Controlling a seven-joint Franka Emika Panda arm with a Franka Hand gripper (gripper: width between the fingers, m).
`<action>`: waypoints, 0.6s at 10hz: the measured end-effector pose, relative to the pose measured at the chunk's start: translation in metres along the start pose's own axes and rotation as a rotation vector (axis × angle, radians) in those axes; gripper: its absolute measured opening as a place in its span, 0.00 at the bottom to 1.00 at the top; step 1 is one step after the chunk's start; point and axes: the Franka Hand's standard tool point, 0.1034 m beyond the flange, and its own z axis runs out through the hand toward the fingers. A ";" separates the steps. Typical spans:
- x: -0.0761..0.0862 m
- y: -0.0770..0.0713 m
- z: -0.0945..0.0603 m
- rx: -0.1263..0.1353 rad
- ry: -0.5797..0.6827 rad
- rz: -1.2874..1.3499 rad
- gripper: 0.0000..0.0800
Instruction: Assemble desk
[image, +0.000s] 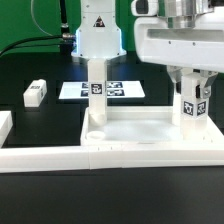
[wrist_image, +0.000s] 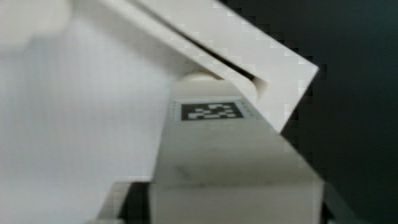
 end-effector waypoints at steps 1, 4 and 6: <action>-0.001 -0.003 0.001 -0.003 -0.008 0.162 0.37; -0.004 -0.006 0.001 0.014 0.006 0.554 0.37; -0.001 -0.005 0.000 0.016 0.014 0.606 0.37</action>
Offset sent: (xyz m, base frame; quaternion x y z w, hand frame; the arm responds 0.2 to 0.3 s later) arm 0.0119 -0.0124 -0.0003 0.0707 0.0399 0.3181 0.9446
